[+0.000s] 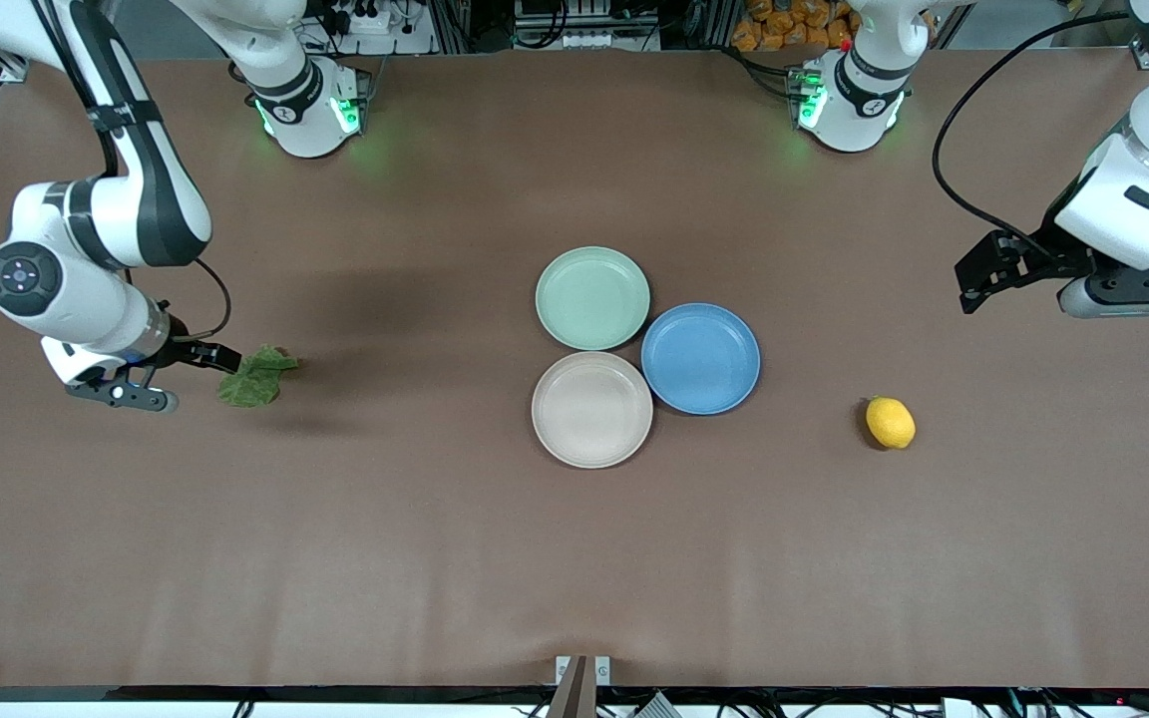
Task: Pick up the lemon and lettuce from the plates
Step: 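Open the right gripper to drop the lettuce on the table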
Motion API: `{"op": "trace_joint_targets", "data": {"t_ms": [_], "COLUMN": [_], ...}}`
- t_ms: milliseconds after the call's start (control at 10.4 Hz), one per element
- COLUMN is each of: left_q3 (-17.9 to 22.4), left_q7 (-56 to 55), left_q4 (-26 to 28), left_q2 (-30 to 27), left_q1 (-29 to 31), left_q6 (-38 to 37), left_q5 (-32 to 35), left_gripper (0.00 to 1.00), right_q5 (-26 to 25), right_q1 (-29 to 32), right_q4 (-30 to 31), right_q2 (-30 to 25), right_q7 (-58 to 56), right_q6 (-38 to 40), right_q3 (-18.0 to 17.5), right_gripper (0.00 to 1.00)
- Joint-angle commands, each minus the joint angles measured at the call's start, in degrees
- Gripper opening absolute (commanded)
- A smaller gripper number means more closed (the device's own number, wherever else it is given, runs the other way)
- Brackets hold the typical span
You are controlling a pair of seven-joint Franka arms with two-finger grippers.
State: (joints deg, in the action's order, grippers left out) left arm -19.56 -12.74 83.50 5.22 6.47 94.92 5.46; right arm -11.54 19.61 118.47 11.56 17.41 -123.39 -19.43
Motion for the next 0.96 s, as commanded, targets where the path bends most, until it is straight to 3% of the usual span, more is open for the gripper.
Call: {"op": "trace_joint_targets", "data": {"t_ms": [0, 192, 383, 671, 862], "left_q3": [1.97, 1.89, 1.89, 1.8, 1.8], "left_q7": [0.97, 0.97, 1.23, 1.93, 2.37], "left_q4": [2.53, 2.28, 2.28, 1.93, 1.93], "left_q2": [-1.97, -1.44, -1.18, -1.0, -1.0], "left_q1": [-1.8, -1.55, -1.28, -1.19, -1.19], "left_q6": [-0.62, -0.62, -0.62, -1.67, -1.93], "left_q5": [-1.33, -1.77, -2.91, -3.0, -3.09], "left_gripper": [1.0, 1.0, 1.0, 1.0, 1.0], "right_q5": [3.37, 3.37, 3.28, 3.54, 7.03], "right_q1": [-2.63, -3.52, -4.92, -8.0, -8.18], "right_q4": [-9.35, -16.4, -21.59, -29.85, -34.17], "right_q2": [-2.59, -2.77, -3.3, -4.0, -4.79], "right_q7": [-0.62, -0.62, -0.71, -1.84, -8.06], "right_q6": [13.63, 21.06, 23.71, 29.58, 35.47], "right_q3": [1.33, 1.24, 1.59, 4.14, 5.62], "right_gripper": [1.0, 1.0, 1.0, 1.0, 1.0]}}
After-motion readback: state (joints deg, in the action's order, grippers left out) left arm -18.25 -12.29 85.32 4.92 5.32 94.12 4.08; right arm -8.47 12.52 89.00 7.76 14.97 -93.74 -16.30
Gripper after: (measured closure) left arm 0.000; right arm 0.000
